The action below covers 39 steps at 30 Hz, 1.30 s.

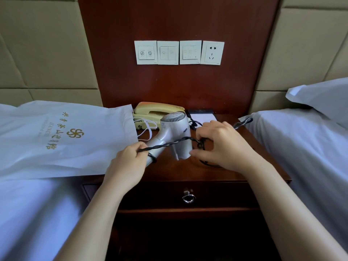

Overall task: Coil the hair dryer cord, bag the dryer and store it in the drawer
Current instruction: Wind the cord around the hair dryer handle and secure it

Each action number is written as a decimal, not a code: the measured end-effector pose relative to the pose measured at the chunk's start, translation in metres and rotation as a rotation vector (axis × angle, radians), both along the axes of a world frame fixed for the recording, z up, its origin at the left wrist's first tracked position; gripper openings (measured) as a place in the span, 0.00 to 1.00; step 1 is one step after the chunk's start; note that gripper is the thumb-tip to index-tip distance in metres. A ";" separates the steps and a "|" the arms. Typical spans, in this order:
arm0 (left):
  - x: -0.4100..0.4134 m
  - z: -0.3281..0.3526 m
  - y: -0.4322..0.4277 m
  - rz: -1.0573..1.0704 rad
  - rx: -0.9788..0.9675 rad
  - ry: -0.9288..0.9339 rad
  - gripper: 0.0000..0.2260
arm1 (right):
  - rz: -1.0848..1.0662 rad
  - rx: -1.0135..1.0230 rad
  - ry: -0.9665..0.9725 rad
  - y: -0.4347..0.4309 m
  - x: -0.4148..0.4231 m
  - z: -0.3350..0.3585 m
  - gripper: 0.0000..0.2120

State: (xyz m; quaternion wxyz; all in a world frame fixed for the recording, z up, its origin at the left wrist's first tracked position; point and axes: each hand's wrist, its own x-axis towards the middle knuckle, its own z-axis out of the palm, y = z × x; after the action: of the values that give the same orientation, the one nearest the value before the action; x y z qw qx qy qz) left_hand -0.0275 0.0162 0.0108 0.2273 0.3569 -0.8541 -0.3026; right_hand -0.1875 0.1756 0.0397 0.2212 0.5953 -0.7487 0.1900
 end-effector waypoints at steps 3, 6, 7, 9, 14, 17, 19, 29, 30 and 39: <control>0.003 0.000 -0.006 0.001 0.011 0.053 0.11 | 0.087 0.018 -0.147 0.004 -0.001 0.000 0.13; 0.007 -0.001 -0.012 0.018 0.022 0.065 0.12 | 0.107 -0.029 -0.275 0.008 -0.003 0.003 0.15; 0.008 -0.002 -0.013 0.022 0.021 0.060 0.11 | 0.103 -0.032 -0.296 0.009 -0.003 0.004 0.15; 0.011 -0.001 -0.013 0.024 0.026 0.054 0.12 | 0.098 -0.026 -0.317 0.012 -0.004 0.004 0.15; 0.007 0.001 -0.007 0.003 -0.002 0.078 0.12 | 0.001 -0.078 -0.260 0.016 -0.010 0.011 0.19; 0.004 0.003 0.000 -0.064 0.024 0.091 0.10 | -0.108 -0.137 -0.178 0.020 -0.013 0.013 0.23; 0.003 0.004 0.005 -0.114 0.027 0.080 0.11 | -0.193 -0.172 -0.106 0.023 -0.013 0.013 0.24; 0.016 0.011 0.015 -0.384 0.183 -0.098 0.16 | -0.250 -0.125 -0.367 0.026 -0.025 0.009 0.19; 0.018 0.011 0.016 -0.412 0.226 -0.105 0.16 | -0.211 -0.121 -0.427 0.022 -0.034 0.009 0.19; -0.004 0.004 -0.001 -0.439 0.763 0.057 0.20 | -0.065 -0.056 -0.712 0.014 -0.024 -0.015 0.12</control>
State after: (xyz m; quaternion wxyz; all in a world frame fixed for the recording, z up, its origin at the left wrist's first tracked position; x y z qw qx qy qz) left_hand -0.0313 0.0149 0.0151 0.0329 0.2171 -0.7300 -0.6472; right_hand -0.2118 0.1892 0.0246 -0.0315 0.4613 -0.7918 0.3991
